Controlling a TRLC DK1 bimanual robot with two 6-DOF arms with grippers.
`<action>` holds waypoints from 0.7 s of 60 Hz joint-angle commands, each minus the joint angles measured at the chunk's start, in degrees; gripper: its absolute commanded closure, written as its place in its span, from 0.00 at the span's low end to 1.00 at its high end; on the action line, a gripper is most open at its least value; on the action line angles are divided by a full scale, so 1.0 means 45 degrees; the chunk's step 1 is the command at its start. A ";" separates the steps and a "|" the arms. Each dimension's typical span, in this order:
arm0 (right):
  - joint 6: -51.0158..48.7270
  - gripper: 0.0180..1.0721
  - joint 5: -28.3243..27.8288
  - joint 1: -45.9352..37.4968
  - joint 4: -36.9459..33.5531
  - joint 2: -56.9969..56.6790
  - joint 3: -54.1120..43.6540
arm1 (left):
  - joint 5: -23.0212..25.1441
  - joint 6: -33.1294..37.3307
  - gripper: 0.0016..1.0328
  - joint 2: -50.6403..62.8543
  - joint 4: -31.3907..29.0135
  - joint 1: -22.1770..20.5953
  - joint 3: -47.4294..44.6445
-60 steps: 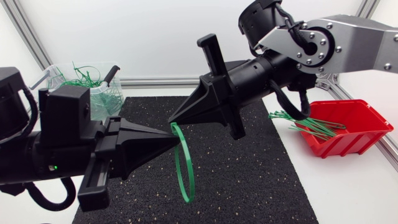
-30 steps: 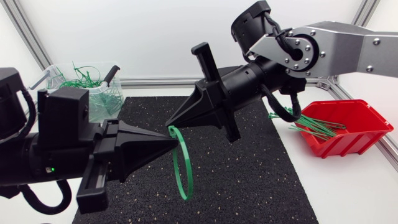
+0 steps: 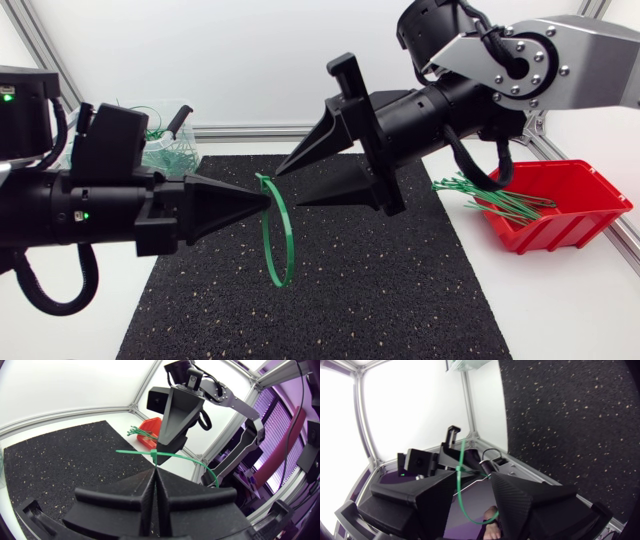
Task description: Take a green cable tie from the red box, thread the tail through the head to close it, then place it in the transparent bin on the left.
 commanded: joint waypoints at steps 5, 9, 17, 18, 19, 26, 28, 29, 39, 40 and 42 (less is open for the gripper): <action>-0.2286 0.37 0.2089 -0.0284 -0.1970 0.0029 0.0831 | -0.0976 0.0402 0.97 0.0283 -0.0960 0.0336 0.0689; -0.2755 0.37 0.3457 -0.0460 -0.2087 -0.0030 0.0870 | -0.1894 0.0812 0.97 0.0322 -0.1214 0.0356 0.0729; -0.3673 0.37 0.6210 -0.0713 -0.1950 -0.0147 0.0733 | -0.3496 0.1613 0.97 0.0361 -0.1566 0.0727 0.0865; -0.3790 0.37 0.6699 -0.0713 -0.1814 -0.0206 0.0655 | -0.3691 0.1691 0.97 0.0361 -0.1546 0.0805 0.0885; -0.3849 0.37 0.7109 -0.0713 -0.1677 -0.0245 0.0557 | -0.3906 0.1789 0.97 0.0420 -0.1527 0.0942 0.0904; -0.4747 0.37 1.0000 -0.0713 -0.0876 -0.0596 -0.0048 | -0.4590 0.2531 0.97 0.0733 -0.1292 0.2133 0.1178; -0.4942 0.37 1.0781 -0.0733 -0.0661 -0.0674 -0.0224 | -0.4609 0.2706 0.97 0.0791 -0.1194 0.2524 0.1314; -0.5001 0.37 1.1054 -0.0733 -0.0583 -0.0713 -0.0283 | -0.4609 0.2843 0.97 0.0850 -0.1155 0.2641 0.1354; -0.6231 0.37 1.4238 -0.0694 0.0550 -0.1475 -0.1220 | -0.5156 0.3722 0.97 0.2217 0.1071 0.5238 0.1998; -0.6349 0.37 1.4433 -0.0713 0.0628 -0.1573 -0.1279 | -0.5195 0.3800 0.97 0.2354 0.1149 0.5414 0.2115; -0.6524 0.37 1.4726 -0.0733 0.0784 -0.1709 -0.1396 | -0.5293 0.3976 0.97 0.2529 0.1384 0.5649 0.2213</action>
